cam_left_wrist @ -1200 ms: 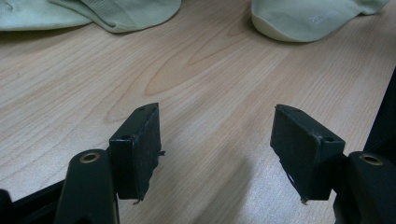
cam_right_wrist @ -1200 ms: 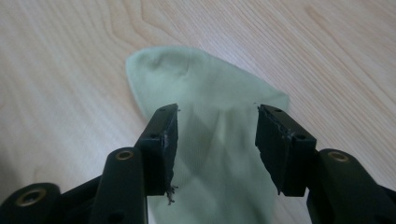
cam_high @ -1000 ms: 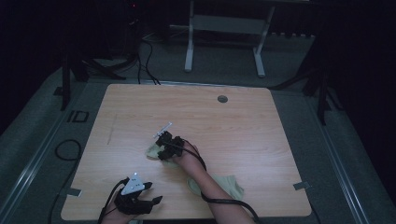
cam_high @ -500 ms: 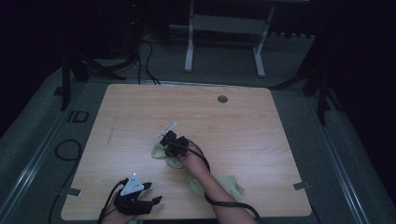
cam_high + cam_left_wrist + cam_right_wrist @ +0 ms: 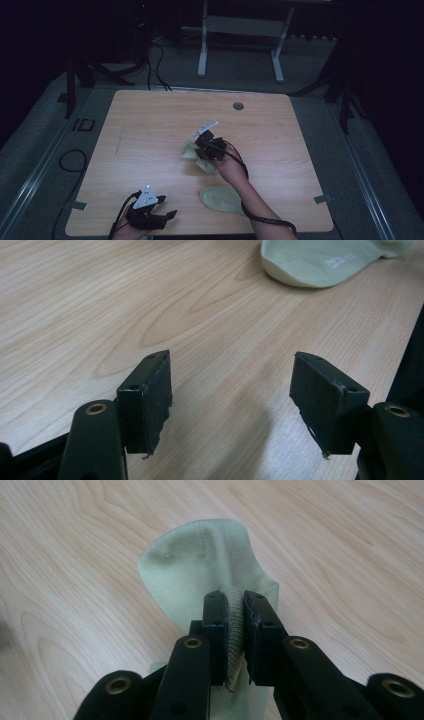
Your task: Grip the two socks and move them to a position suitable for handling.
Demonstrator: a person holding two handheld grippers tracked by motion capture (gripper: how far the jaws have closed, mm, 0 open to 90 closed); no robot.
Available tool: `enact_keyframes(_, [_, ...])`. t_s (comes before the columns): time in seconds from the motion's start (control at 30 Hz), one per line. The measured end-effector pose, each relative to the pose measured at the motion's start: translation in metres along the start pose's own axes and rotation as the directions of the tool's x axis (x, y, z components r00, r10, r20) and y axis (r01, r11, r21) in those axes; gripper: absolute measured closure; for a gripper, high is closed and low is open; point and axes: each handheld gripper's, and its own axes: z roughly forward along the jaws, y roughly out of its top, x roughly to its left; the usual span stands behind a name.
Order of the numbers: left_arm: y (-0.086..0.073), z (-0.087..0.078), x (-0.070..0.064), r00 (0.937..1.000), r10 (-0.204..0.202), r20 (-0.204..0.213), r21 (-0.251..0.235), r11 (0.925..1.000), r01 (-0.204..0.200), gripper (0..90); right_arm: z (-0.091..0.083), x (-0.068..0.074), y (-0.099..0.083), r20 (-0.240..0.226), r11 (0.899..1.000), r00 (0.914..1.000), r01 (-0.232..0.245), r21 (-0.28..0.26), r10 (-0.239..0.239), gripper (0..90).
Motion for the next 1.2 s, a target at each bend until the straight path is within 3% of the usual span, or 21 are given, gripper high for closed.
enact_keyframes(0.23, [0.006,0.006,-0.002,0.9998,0.018,0.008,0.011,0.9998,-0.018,32.8,-0.027,-0.022,-0.025,0.018,0.999,0.9988,-0.045,0.001,0.045,81.0])
enact_keyframes(0.43, [0.02,0.01,0.0,0.9995,0.026,0.015,-0.004,0.9996,-0.026,32.9,-0.032,-0.037,-0.053,0.036,0.996,0.9963,-0.079,0.031,0.078,80.9])
enact_keyframes(0.47, [0.024,0.011,0.0,0.9994,0.031,0.016,-0.006,0.9995,-0.031,34.0,-0.027,-0.04,-0.063,0.038,0.994,0.9948,-0.096,0.049,0.095,80.8])
enact_keyframes(0.73, [0.063,0.035,-0.002,0.9949,0.099,0.022,-0.005,0.9951,-0.099,40.5,-0.002,-0.044,-0.083,0.045,0.987,0.9941,-0.103,0.121,0.098,78.9])
enact_keyframes(0.87, [0.083,0.049,-0.004,0.9907,0.134,0.023,0.006,0.9909,-0.134,42.5,0.013,-0.046,-0.091,0.03,0.983,0.9922,-0.124,0.138,0.121,68.5])
enact_keyframes(0.93, [0.094,0.056,-0.004,0.9887,0.148,0.024,0.007,0.989,-0.148,44.7,0.011,-0.047,-0.091,0.017,0.983,0.9912,-0.132,0.126,0.131,58.1])
enact_keyframes(1.03, [0.109,0.065,-0.004,0.9846,0.174,0.011,0.02,0.9844,-0.175,49.2,0.005,-0.047,-0.09,0.019,0.986,0.9925,-0.122,0.112,0.121,52.6])
enact_keyframes(1.2, [0.137,0.08,-0.003,0.979,0.204,-0.005,0.003,0.979,-0.204,61.8,-0.016,-0.044,-0.089,0.013,0.991,0.9937,-0.112,0.075,0.111,56.0])
